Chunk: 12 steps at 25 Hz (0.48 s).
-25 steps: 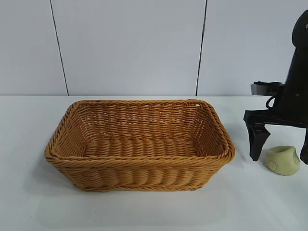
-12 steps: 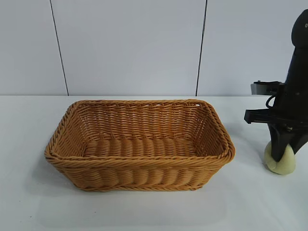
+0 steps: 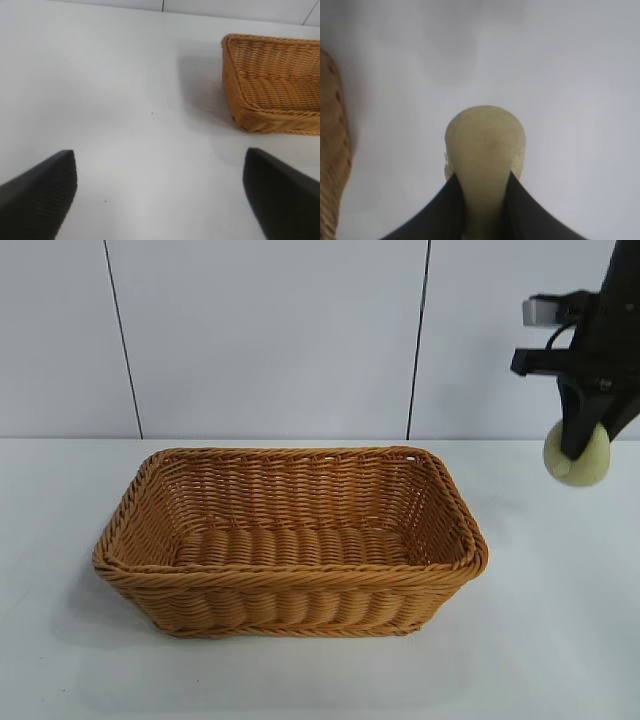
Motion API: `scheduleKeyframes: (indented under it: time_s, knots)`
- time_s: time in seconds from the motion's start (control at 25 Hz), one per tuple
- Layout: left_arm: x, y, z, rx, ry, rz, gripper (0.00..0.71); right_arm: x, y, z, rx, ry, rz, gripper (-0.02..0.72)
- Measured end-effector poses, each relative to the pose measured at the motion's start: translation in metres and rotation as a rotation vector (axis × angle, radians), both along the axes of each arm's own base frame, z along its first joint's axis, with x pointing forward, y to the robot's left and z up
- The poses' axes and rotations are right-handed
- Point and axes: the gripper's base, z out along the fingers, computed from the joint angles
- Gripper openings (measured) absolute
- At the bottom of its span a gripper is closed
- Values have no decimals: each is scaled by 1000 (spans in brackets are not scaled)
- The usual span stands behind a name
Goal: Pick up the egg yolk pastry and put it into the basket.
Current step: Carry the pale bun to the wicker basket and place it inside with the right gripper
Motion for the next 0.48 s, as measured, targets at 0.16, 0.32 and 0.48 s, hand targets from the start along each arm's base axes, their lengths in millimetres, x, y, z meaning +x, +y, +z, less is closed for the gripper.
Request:
scheduleKeyframes:
  time_s: [0.16, 0.32, 0.48]
  knots:
    - [0, 0, 0, 0, 0, 0, 695, -1, 10, 2, 37, -1, 14, 94]
    - [0, 0, 0, 0, 0, 0, 695, -6, 49, 2, 45, 1, 107, 94]
    - [0, 0, 0, 0, 0, 0, 695, -19, 102, 2, 51, 2, 238, 94]
